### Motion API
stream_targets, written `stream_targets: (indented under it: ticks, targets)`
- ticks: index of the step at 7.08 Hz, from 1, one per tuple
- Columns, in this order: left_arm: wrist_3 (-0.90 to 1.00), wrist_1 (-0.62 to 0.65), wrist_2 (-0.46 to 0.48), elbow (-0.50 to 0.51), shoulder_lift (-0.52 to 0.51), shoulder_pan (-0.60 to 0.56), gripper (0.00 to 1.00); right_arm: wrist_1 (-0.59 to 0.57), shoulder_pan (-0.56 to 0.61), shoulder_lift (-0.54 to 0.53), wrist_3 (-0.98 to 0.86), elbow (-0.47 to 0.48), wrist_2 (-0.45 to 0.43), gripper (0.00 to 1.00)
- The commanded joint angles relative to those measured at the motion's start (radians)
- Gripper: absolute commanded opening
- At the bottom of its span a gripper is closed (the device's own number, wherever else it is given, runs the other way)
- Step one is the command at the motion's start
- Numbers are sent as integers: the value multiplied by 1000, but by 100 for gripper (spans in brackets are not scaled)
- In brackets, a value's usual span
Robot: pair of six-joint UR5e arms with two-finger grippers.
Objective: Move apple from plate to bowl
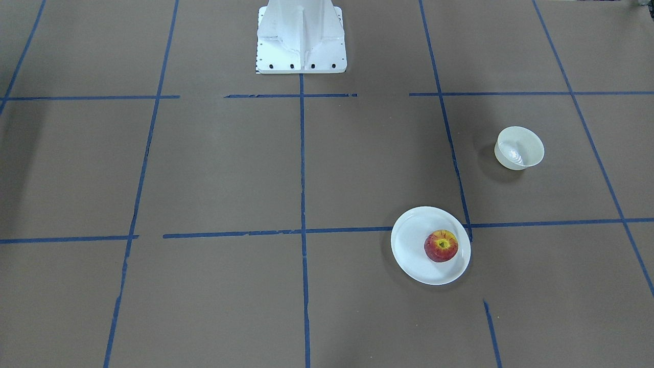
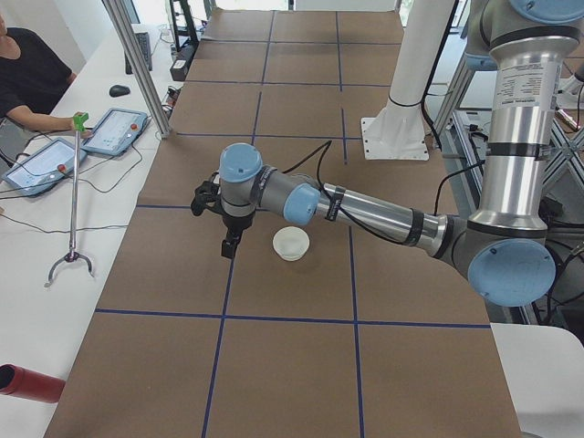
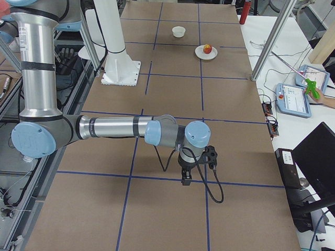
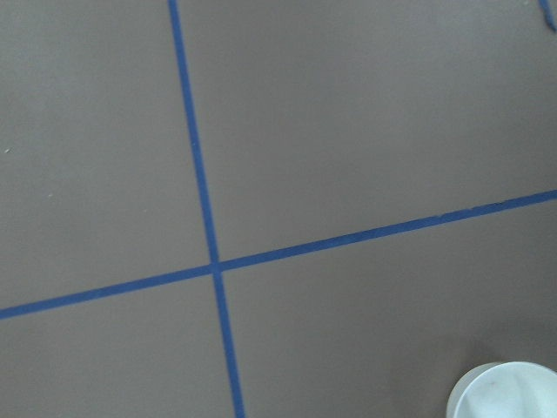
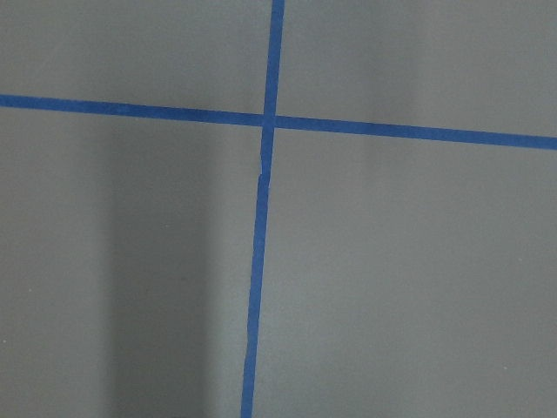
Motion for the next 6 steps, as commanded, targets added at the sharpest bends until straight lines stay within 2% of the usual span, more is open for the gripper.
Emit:
stream_targets:
  ticks: [1, 3, 4, 6]
  targets:
    - [-346, -57, 11, -1, -128, 202, 100, 0, 0, 0, 0, 0, 0, 100]
    - [-526, -28, 124, 25, -249, 348, 100, 0, 0, 0, 0, 0, 0, 100]
    - [-541, -5, 156, 71, -313, 390, 100, 0, 0, 0, 0, 0, 0, 100]
    - [-562, -2, 158, 248, -453, 438, 100, 0, 0, 0, 0, 0, 0, 100]
